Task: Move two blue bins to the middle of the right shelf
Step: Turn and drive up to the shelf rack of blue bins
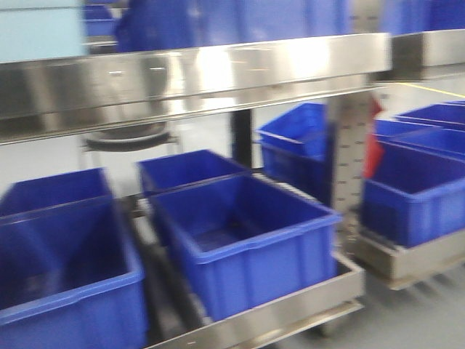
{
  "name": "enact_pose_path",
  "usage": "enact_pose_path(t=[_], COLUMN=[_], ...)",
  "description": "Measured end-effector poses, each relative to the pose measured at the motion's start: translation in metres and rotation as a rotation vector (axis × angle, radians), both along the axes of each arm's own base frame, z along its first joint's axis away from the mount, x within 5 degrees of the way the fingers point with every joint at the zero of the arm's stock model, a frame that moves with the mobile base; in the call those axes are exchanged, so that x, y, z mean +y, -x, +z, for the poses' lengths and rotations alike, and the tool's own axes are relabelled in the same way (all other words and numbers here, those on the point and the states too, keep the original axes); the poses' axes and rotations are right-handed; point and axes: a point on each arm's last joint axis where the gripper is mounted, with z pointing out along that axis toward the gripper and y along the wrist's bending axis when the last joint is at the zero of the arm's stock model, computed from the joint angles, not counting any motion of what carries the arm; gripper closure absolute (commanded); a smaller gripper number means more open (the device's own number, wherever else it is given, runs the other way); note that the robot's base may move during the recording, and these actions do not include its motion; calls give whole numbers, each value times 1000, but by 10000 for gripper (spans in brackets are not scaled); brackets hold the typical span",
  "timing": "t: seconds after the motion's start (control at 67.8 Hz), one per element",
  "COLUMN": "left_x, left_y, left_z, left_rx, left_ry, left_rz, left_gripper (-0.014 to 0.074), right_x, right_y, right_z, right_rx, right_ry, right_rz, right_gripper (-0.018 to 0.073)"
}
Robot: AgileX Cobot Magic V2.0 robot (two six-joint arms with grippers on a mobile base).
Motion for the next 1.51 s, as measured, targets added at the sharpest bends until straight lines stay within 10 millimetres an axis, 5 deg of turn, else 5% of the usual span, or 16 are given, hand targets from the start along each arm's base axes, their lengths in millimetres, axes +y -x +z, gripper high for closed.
enact_pose_path(t=[1.505], left_x=[0], left_y=[0], left_z=[0], left_rx=[0], left_ry=[0], left_rz=[0], left_gripper=[707], right_x=[0], right_y=[0], right_z=[0], right_rx=[-1], right_ry=[-2], right_rz=[1], right_gripper=[713])
